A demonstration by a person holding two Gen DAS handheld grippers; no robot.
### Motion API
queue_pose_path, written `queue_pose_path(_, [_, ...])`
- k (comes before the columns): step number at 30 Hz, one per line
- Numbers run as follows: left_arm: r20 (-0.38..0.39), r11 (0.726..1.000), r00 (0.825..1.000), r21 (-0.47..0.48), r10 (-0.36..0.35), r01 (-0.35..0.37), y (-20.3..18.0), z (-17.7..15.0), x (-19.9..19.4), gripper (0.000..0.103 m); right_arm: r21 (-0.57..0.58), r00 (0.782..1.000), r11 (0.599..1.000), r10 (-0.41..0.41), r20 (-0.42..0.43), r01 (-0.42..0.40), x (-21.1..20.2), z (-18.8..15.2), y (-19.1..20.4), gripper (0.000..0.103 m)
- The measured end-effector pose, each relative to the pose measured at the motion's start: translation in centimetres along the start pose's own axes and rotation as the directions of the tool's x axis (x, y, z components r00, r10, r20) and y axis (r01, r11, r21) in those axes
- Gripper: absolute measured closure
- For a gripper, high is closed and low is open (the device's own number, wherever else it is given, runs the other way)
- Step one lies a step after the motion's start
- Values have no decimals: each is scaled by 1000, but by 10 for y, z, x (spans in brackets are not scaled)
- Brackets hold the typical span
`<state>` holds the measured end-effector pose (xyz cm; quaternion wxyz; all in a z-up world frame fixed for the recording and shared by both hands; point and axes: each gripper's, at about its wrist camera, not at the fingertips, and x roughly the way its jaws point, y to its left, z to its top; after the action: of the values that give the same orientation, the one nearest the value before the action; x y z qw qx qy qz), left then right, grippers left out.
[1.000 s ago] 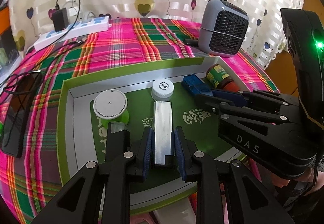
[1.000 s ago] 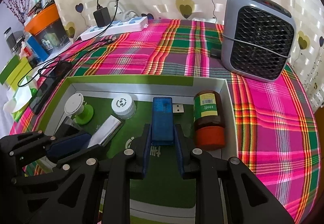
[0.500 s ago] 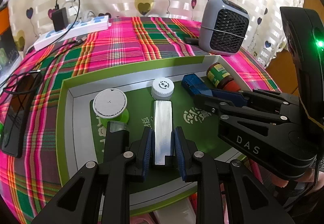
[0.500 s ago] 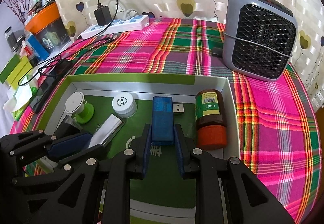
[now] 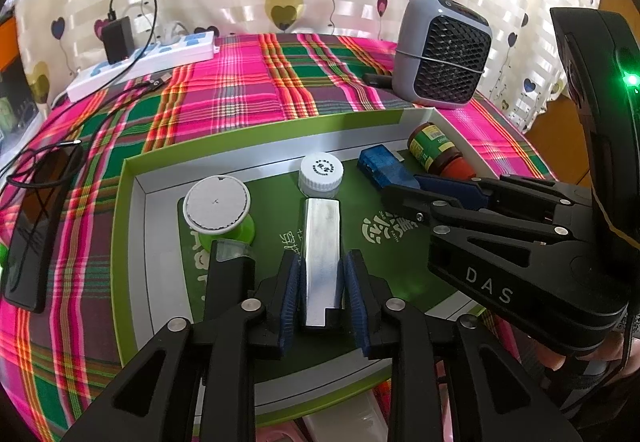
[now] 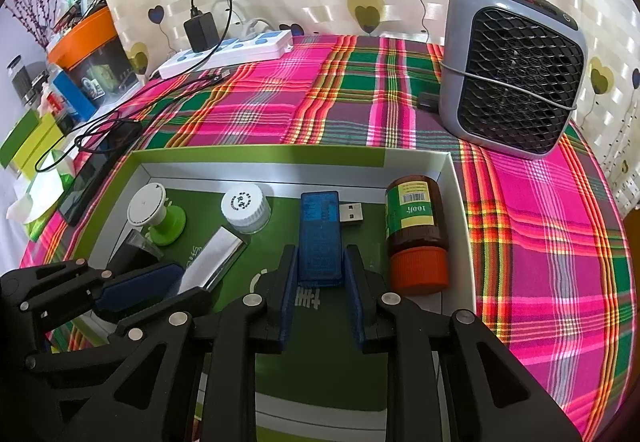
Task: Organize rigid objects
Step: 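Set the blue stick in the box and open right tool while left releases the silver bar, then withdraw both tools from the box toward the remaining items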
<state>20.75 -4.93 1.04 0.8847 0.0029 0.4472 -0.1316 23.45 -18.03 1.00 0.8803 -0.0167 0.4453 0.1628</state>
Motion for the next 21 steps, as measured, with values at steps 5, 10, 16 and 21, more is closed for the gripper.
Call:
queue_pose_path(5, [0,1000,1000,3,6,-6,-1,0,0,71,0,1000,1000,0,1,0,0,0,0,72])
queue_pose_path(10, [0,1000,1000,-4,18,-18,1,-1,-3,69,1,1000,1000,-1,14,1,-4,0,1,68])
queue_pose_path(16, [13,1000,1000,-10,18,-18,2,-4,-13,68,0,1000,1000,-1,28,1,-11,-3,5,65])
queue_pose_path(21, [24,1000,999,-8,21,-21,0,-7,-23,67,2,999,1000,-5,38,5,-18,-6,10,64])
